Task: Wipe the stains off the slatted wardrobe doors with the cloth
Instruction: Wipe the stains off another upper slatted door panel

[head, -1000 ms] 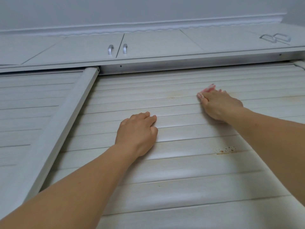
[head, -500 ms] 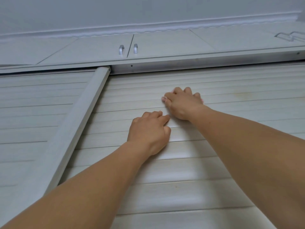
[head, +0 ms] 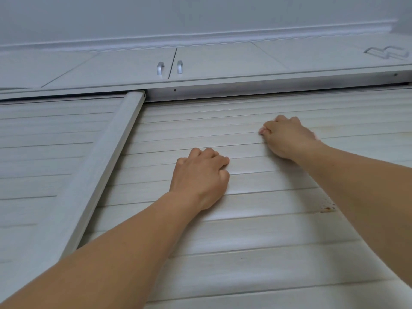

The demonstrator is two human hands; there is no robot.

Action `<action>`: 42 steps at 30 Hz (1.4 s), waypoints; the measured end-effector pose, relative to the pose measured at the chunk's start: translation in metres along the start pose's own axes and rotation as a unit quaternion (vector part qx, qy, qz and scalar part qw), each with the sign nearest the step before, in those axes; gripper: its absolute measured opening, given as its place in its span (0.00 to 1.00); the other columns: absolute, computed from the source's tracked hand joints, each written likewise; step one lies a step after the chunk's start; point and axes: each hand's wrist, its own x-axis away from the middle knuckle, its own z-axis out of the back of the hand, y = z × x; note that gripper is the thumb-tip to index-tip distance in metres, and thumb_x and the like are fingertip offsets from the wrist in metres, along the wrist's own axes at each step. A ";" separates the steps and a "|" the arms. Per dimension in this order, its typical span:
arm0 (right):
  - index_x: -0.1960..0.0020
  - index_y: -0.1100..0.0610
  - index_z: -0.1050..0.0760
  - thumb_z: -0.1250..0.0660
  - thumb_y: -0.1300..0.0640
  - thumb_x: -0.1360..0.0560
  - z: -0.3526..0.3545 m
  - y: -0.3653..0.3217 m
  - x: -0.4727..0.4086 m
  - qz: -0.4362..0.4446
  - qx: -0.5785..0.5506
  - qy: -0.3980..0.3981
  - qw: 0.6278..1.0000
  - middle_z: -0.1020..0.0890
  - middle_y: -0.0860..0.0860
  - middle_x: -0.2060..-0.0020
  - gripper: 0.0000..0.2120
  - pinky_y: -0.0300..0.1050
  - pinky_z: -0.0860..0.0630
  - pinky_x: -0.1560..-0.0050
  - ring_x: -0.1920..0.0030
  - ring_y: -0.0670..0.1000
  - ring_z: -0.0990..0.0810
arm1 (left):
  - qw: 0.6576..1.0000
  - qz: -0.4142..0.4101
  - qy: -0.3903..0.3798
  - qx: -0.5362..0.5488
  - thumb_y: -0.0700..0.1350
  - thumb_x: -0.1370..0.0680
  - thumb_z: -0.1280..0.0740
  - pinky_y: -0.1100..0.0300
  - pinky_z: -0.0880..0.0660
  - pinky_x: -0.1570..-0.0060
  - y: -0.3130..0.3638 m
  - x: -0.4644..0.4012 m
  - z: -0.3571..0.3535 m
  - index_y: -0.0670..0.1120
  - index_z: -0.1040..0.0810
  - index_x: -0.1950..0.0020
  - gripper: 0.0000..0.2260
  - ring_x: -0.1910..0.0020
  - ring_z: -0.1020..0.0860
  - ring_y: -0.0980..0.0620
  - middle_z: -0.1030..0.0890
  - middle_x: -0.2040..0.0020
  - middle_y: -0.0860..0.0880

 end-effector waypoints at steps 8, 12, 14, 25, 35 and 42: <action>0.29 0.49 0.36 0.56 0.47 0.18 -0.023 -0.075 -0.016 0.213 -0.080 -0.094 0.969 0.44 0.50 0.24 0.22 0.62 0.50 0.28 0.24 0.54 0.50 | 1.000 -0.002 0.008 -0.009 0.46 0.22 0.47 0.53 0.37 0.40 0.000 -0.002 -0.001 0.56 0.29 0.34 0.18 0.38 0.36 0.51 0.30 0.35 0.55; 0.29 0.42 0.38 0.58 0.43 0.18 -0.022 -0.061 -0.025 0.191 -0.062 -0.093 0.975 0.48 0.45 0.23 0.21 0.63 0.51 0.29 0.24 0.53 0.53 | 1.000 0.008 0.013 -0.012 0.47 0.21 0.47 0.54 0.37 0.41 0.000 -0.004 0.000 0.57 0.29 0.34 0.18 0.38 0.36 0.52 0.30 0.35 0.56; 0.30 0.41 0.37 0.58 0.42 0.19 -0.022 -0.051 -0.031 0.174 -0.043 -0.089 0.980 0.46 0.45 0.24 0.21 0.65 0.48 0.30 0.24 0.54 0.51 | 0.999 0.016 0.021 -0.019 0.47 0.22 0.47 0.54 0.37 0.41 0.004 -0.005 -0.001 0.56 0.28 0.35 0.17 0.39 0.35 0.52 0.29 0.37 0.55; 0.27 0.42 0.42 0.60 0.39 0.20 -0.016 0.066 -0.045 0.072 -0.027 -0.076 0.994 0.50 0.47 0.23 0.24 0.68 0.48 0.30 0.24 0.56 0.53 | 0.991 0.096 0.055 -0.079 0.47 0.23 0.50 0.54 0.38 0.48 0.030 -0.019 -0.002 0.50 0.27 0.52 0.12 0.52 0.33 0.50 0.28 0.52 0.52; 0.25 0.45 0.44 0.60 0.40 0.19 0.002 0.160 -0.034 0.018 -0.022 -0.068 0.997 0.50 0.48 0.23 0.25 0.62 0.49 0.28 0.24 0.55 0.52 | 0.993 0.093 0.047 -0.060 0.47 0.22 0.49 0.53 0.39 0.41 0.087 -0.042 -0.020 0.52 0.27 0.42 0.15 0.43 0.30 0.50 0.26 0.43 0.52; 0.26 0.50 0.42 0.60 0.45 0.19 0.007 0.210 -0.027 -0.095 -0.014 -0.056 0.994 0.47 0.54 0.23 0.24 0.72 0.45 0.33 0.26 0.62 0.47 | 0.999 0.047 -0.009 0.000 0.45 0.22 0.49 0.46 0.41 0.33 0.140 -0.068 -0.035 0.50 0.26 0.42 0.15 0.37 0.32 0.49 0.27 0.39 0.53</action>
